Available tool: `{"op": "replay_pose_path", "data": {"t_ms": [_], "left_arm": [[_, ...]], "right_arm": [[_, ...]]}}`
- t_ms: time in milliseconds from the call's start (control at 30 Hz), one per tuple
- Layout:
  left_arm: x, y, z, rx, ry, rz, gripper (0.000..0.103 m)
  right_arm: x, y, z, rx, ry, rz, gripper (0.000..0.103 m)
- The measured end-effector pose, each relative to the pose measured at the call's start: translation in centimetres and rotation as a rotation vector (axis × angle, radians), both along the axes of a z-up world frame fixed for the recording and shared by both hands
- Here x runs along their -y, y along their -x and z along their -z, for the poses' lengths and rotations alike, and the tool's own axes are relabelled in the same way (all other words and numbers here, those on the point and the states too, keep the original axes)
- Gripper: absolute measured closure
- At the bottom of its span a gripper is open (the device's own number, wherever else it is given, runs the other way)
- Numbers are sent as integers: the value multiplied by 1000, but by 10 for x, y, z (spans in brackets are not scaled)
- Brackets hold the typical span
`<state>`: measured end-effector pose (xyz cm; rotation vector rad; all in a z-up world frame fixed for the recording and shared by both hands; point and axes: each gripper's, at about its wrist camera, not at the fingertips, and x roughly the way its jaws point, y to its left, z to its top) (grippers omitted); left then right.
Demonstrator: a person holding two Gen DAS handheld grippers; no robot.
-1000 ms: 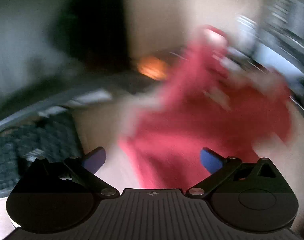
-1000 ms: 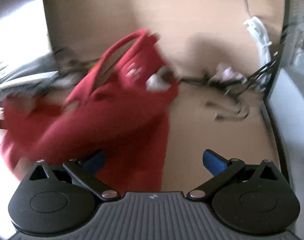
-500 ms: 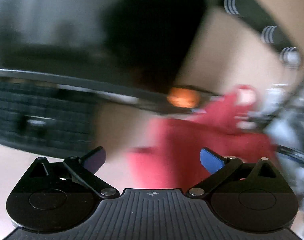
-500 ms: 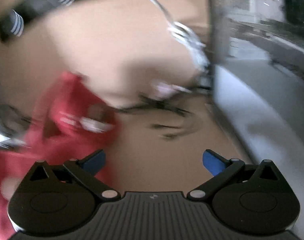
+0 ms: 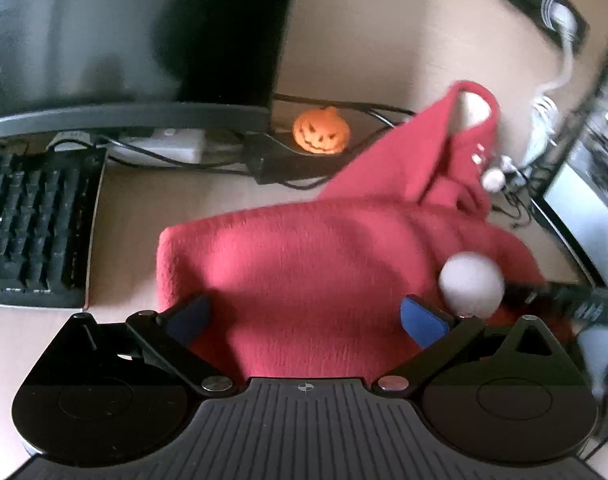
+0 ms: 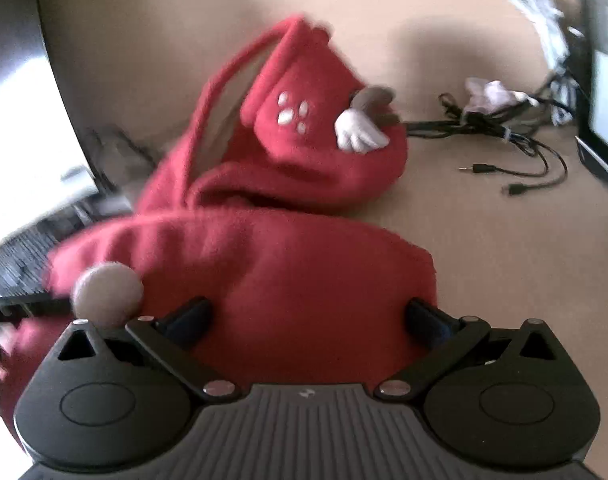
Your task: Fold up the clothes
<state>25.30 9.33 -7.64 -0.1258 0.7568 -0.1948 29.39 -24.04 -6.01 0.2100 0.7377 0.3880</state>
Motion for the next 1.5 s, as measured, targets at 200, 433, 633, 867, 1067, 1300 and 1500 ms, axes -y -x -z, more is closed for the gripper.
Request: {"op": "replay_pose_path", "data": {"t_ms": [200,433,633,867,1067,1300,1500], "left_arm": [[5,6,5,14,-18,6,0],[14,23,2,-17,1,32,0],[32,75,3,2,26,70,0],[31,119,-10,4,79,105,0],[-1,125,-16,-29,280,24,0],[4,125,-31,-43,224,28,0],[-25,138,-32,-86,232,-47,0]], "right_arm": [[-4,-3,1,-9,19,-17,0],[5,15,-4,-27,27,-33,0],[21,75,-10,-30,33,8,0],[35,126,-14,-40,22,36,0],[29,117,-21,-116,56,18,0],[34,112,-39,-156,89,0,0],[87,145,-46,-151,-2,121,0]]}}
